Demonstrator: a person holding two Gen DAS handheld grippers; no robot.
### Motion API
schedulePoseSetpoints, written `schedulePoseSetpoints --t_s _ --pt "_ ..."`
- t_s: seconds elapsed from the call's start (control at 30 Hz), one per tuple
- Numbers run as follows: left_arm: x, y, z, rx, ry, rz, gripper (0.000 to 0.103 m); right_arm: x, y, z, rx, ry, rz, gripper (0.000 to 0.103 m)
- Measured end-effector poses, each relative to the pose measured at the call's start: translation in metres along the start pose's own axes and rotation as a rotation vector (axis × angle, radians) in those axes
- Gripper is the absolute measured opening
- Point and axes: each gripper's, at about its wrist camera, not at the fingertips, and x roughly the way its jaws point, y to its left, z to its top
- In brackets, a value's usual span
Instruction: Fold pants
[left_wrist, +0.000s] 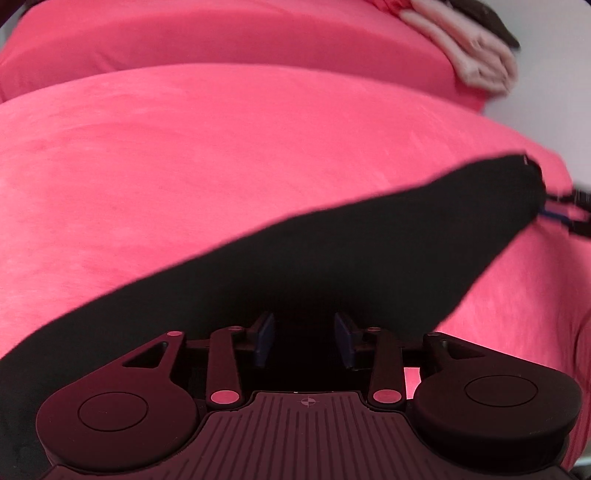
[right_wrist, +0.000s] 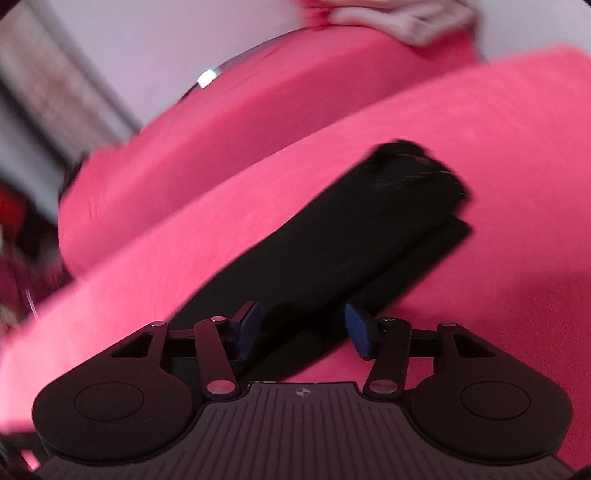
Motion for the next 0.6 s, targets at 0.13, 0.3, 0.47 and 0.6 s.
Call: schedulePoseSetpoints --t_s 0.13,0.3,0.47,0.6 --pt "0.015 -0.011 -0.008 0.058 0.053 0.040 0.103 0.010 -0.032 0.020 0.171 -0.048 0.021 0.058" --pt "0.013 -0.005 -0.008 0.049 0.073 0.032 0.103 0.026 -0.050 0.028 0.279 -0.059 0.007 0.014" --pt "0.010 0.001 -0.009 0.038 0.074 0.024 0.103 -0.006 -0.064 0.026 0.313 -0.186 0.001 0.008" --pt "0.010 0.002 -0.011 0.044 0.069 0.024 0.103 -0.001 -0.078 0.004 0.359 -0.084 -0.015 0.013"
